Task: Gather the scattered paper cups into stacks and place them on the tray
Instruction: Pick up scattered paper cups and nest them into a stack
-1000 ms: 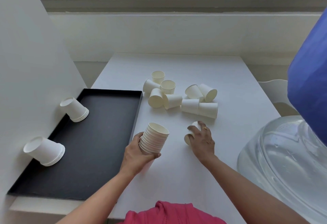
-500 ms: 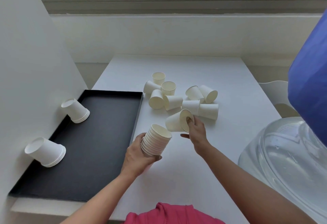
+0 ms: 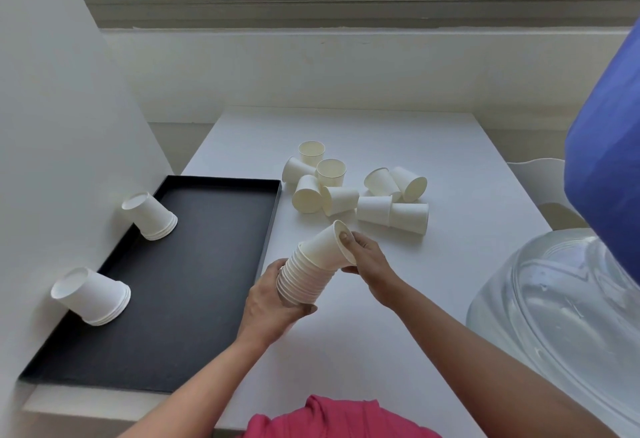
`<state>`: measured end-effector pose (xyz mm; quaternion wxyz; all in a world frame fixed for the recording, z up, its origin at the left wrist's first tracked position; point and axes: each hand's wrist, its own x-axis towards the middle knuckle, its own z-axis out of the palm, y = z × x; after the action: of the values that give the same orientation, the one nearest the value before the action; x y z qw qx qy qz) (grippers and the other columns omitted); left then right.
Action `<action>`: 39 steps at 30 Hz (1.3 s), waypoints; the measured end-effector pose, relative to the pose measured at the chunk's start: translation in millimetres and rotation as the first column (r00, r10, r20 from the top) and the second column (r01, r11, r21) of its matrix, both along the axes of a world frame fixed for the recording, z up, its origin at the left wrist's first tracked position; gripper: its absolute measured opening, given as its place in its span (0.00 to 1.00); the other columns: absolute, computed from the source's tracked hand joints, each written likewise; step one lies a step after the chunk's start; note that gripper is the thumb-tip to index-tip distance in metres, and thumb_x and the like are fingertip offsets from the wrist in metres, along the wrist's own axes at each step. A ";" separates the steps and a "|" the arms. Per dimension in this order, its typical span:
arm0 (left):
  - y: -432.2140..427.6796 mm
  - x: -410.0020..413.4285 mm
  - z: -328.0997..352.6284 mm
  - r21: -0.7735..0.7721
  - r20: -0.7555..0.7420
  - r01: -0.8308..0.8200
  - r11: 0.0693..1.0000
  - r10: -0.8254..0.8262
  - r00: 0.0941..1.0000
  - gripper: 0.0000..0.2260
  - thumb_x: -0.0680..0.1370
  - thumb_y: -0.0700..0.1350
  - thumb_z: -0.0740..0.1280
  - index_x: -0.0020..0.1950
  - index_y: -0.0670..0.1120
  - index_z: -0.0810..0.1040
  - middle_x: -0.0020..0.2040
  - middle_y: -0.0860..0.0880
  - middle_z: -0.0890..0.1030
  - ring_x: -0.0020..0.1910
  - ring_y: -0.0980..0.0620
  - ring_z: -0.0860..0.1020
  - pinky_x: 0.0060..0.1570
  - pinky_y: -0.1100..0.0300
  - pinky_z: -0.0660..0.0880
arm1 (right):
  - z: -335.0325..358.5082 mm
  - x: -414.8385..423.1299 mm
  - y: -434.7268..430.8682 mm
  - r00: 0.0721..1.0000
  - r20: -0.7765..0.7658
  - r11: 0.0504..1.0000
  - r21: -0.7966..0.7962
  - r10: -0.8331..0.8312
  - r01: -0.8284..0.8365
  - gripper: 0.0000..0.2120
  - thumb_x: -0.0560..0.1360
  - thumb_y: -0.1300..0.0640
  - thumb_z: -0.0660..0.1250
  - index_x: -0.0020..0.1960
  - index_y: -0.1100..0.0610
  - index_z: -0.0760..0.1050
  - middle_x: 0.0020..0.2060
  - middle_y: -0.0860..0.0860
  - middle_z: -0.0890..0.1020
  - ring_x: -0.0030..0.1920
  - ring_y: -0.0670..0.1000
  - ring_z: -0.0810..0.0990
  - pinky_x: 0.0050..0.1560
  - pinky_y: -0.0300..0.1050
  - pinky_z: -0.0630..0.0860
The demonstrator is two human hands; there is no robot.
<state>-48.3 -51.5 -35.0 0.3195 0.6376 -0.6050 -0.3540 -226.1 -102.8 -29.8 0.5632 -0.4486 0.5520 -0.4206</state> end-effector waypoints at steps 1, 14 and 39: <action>0.2 0.0 0.1 -0.002 -0.001 0.000 1.000 0.000 1.000 0.36 0.60 0.43 0.80 0.64 0.50 0.69 0.48 0.53 0.76 0.48 0.51 0.76 0.44 0.62 0.70 | 1.2 1.3 1.0 1.000 -0.003 1.000 -0.005 0.002 -0.002 0.14 0.80 0.47 0.57 0.56 0.55 0.75 0.48 0.50 0.78 0.49 0.50 0.76 0.47 0.43 0.74; 2.5 -3.2 -0.4 -0.010 -0.026 0.012 1.000 -0.013 1.000 0.35 0.60 0.44 0.80 0.64 0.50 0.70 0.48 0.54 0.76 0.49 0.52 0.76 0.42 0.67 0.70 | 8.3 19.5 12.8 0.970 -0.190 0.966 -0.180 0.150 -0.184 0.22 0.75 0.36 0.55 0.63 0.45 0.70 0.61 0.45 0.73 0.63 0.47 0.70 0.60 0.43 0.68; -7.1 -14.4 -0.8 0.150 -0.416 0.003 0.989 0.060 0.907 0.38 0.59 0.44 0.77 0.65 0.55 0.64 0.57 0.54 0.77 0.54 0.58 0.76 0.53 0.58 0.72 | -2.9 10.1 27.0 0.914 -0.062 0.914 -0.047 0.401 -0.404 0.37 0.65 0.58 0.73 0.69 0.47 0.60 0.64 0.42 0.71 0.64 0.44 0.73 0.57 0.38 0.75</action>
<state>-62.7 -58.6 -35.9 0.3995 0.5772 -0.4850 -0.5215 -216.0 -75.8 -32.7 0.6102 -0.5793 0.4495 -0.3001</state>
